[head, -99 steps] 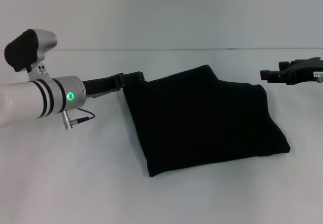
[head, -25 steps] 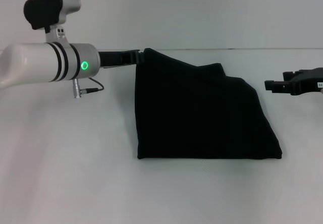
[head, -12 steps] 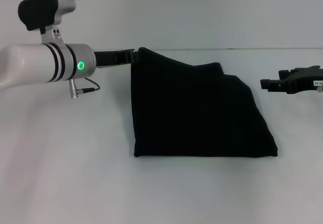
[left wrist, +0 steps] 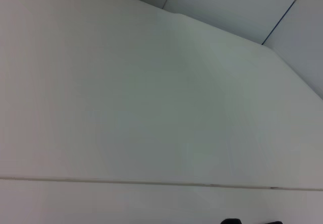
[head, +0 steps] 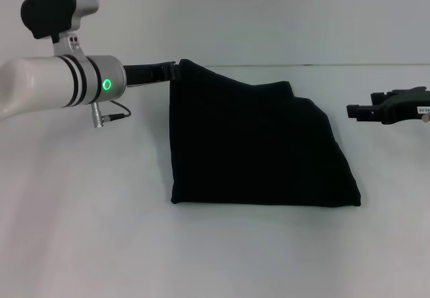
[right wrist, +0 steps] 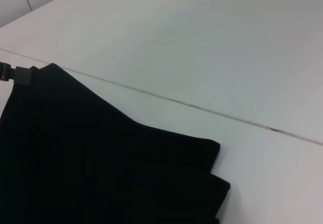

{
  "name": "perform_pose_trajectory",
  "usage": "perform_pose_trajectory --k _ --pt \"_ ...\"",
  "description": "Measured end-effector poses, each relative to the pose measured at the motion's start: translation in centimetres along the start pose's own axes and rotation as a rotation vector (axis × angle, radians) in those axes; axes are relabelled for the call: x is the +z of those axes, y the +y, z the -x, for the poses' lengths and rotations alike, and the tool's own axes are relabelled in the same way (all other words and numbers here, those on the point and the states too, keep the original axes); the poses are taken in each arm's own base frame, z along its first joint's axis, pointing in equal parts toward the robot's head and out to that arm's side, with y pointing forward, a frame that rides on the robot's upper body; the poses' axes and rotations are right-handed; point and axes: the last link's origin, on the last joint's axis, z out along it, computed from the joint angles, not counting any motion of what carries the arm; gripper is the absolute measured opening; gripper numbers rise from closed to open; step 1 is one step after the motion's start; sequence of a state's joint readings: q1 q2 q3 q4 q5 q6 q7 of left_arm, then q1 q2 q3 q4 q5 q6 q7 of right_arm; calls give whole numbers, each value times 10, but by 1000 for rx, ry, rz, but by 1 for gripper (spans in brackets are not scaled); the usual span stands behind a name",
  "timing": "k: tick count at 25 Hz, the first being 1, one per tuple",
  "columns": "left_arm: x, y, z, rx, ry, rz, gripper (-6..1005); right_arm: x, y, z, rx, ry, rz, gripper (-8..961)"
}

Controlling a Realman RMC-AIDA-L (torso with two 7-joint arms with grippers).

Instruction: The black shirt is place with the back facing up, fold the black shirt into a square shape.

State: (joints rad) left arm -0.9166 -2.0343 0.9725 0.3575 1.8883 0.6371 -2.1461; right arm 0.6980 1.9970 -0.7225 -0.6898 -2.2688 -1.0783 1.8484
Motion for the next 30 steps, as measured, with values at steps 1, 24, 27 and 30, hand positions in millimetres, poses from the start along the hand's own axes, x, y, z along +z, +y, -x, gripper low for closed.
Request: perform_pose_trajectory --k 1,24,27,30 --pt "0 0 0 0 0 1 4 0 0 0 0 0 -1 715" --pt "6 18 -15 49 13 28 60 2 3 3 -4 -3 6 714" --pt "4 11 -12 26 27 5 79 3 3 3 -4 -3 7 714" --pt "3 3 -10 9 49 -31 98 3 3 3 -5 -2 8 714"
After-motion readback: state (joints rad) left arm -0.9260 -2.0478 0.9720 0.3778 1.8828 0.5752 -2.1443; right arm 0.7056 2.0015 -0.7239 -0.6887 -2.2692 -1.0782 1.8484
